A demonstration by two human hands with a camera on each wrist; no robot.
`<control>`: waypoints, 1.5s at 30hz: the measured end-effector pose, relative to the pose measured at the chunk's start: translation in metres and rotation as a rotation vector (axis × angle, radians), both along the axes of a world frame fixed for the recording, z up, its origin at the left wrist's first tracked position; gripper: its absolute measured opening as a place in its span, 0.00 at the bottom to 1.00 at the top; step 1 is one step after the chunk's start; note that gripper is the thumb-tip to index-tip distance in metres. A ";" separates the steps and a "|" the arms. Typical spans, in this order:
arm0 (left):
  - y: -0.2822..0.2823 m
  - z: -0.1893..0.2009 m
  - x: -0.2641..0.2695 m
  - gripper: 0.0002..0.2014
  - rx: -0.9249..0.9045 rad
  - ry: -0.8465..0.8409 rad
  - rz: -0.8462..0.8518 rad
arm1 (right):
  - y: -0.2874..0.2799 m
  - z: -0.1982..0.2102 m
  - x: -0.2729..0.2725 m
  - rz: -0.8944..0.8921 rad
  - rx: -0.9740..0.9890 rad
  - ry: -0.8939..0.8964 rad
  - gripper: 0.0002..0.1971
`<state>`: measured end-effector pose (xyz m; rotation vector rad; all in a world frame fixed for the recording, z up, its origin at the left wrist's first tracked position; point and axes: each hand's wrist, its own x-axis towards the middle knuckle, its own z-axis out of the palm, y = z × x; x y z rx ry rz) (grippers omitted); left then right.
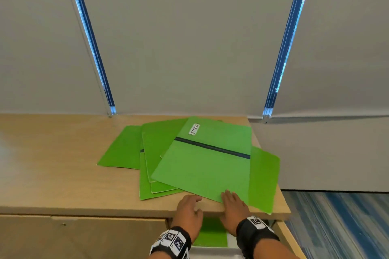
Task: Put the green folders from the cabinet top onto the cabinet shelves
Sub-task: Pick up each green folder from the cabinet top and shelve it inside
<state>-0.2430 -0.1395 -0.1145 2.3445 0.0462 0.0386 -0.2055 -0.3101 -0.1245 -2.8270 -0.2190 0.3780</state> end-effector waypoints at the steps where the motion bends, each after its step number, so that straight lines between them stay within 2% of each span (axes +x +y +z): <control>1: 0.000 0.002 0.002 0.20 0.025 -0.007 -0.016 | -0.004 -0.003 -0.003 0.034 -0.050 0.009 0.39; 4: 0.005 -0.003 0.007 0.31 0.204 0.021 -0.078 | -0.013 -0.010 -0.022 0.056 -0.051 -0.022 0.32; 8: 0.007 -0.013 0.018 0.44 0.639 0.173 -0.329 | -0.031 -0.010 -0.039 -0.011 0.000 -0.060 0.24; 10: 0.004 -0.020 0.020 0.47 0.718 0.254 -0.385 | -0.042 -0.007 -0.039 -0.073 0.071 -0.020 0.24; 14: -0.009 -0.024 0.012 0.46 0.772 0.310 -0.400 | -0.067 -0.002 -0.017 -0.249 0.207 -0.105 0.07; 18: -0.007 -0.024 0.003 0.49 0.744 0.326 -0.385 | -0.083 0.003 0.017 -0.544 0.384 -0.089 0.31; 23: 0.018 -0.030 -0.004 0.49 0.756 0.339 -0.348 | -0.089 0.014 0.057 -0.857 0.704 0.020 0.42; 25: 0.027 -0.032 -0.008 0.51 0.770 0.338 -0.346 | -0.088 0.015 0.071 -0.905 0.776 0.064 0.46; 28: 0.042 -0.042 -0.009 0.70 0.721 0.264 -0.301 | -0.089 -0.009 0.099 -0.918 0.801 0.115 0.57; 29: 0.046 -0.055 -0.007 0.73 0.675 0.235 -0.265 | -0.084 -0.008 0.103 -0.892 0.798 0.136 0.57; 31: 0.049 -0.073 -0.003 0.64 0.688 0.111 -0.212 | -0.071 0.007 0.105 -0.840 0.771 0.181 0.47; 33: 0.049 -0.069 -0.001 0.57 0.699 0.103 -0.223 | -0.060 0.015 0.110 -0.782 0.779 0.199 0.38; 36: 0.058 -0.076 -0.002 0.60 0.677 0.179 -0.193 | -0.048 0.021 0.118 -0.726 0.891 0.164 0.26; 38: 0.062 -0.058 -0.005 0.64 0.685 0.284 -0.228 | -0.040 0.029 0.123 -0.739 1.019 0.167 0.23; 40: 0.065 -0.039 -0.011 0.56 0.719 0.258 -0.165 | -0.031 0.040 0.125 -0.753 1.154 0.213 0.24; 43: 0.068 -0.006 -0.006 0.46 0.571 0.301 -0.046 | -0.016 0.064 0.124 -0.777 1.301 0.261 0.20; 45: 0.068 0.017 0.002 0.38 0.368 0.258 0.072 | -0.003 0.087 0.120 -0.780 1.369 0.267 0.13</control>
